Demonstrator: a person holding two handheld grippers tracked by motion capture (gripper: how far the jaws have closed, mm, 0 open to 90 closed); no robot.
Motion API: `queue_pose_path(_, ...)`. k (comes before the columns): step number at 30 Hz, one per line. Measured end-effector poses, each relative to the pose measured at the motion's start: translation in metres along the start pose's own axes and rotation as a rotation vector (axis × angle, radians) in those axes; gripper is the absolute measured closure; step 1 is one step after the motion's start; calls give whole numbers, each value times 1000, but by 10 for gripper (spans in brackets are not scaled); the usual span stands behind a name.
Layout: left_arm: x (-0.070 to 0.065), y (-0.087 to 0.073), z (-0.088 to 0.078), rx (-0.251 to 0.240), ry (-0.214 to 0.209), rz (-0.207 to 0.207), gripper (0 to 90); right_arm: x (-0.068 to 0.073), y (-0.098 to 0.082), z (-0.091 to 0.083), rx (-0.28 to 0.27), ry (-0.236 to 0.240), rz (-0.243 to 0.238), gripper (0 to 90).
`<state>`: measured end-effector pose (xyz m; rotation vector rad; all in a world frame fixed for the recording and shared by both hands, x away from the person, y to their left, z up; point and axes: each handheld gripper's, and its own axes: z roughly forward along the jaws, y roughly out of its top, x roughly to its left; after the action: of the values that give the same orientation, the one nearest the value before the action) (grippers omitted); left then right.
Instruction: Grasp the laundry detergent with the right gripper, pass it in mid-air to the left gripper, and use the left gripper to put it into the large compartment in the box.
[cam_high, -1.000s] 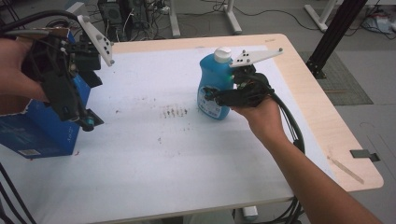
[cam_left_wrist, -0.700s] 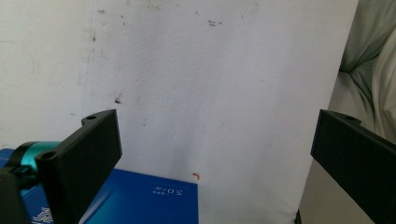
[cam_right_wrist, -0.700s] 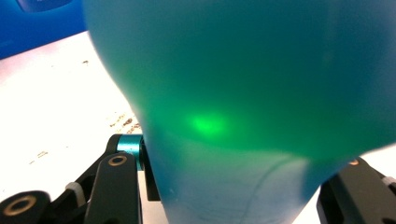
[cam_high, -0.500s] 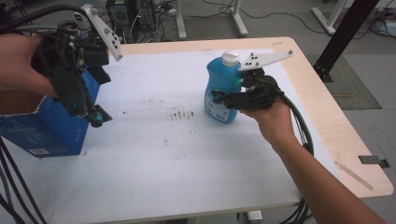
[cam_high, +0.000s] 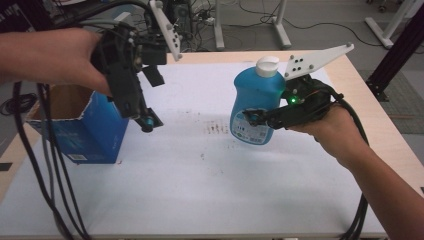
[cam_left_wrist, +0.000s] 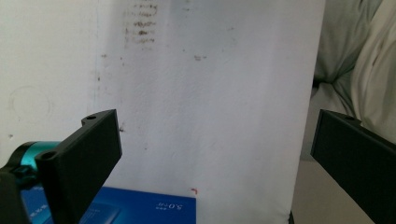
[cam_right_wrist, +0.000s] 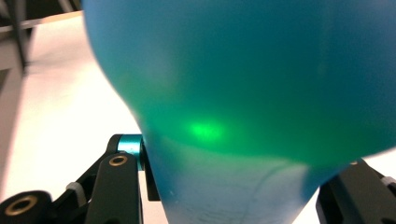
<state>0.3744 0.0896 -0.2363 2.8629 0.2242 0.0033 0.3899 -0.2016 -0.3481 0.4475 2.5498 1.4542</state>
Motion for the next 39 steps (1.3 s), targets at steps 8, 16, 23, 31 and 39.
queue_pose_path(8, -6, 14, -6, 3, -10, 32, 18, 14, 15, 12, 29, 117, -62, 461)
queue_pose_path(16, -7, 25, -7, 6, -12, 44, 18, 26, 32, 24, 49, 197, -122, 461)
queue_pose_path(23, -9, 35, -10, 2, -16, 59, 18, 35, 48, 37, 68, 258, -169, 461)
queue_pose_path(31, -11, 41, -11, -7, -16, 69, 18, 44, 59, 52, 80, 302, -198, 461)
queue_pose_path(39, -12, 46, -10, -11, -12, 67, 18, 50, 66, 63, 88, 325, -210, 461)
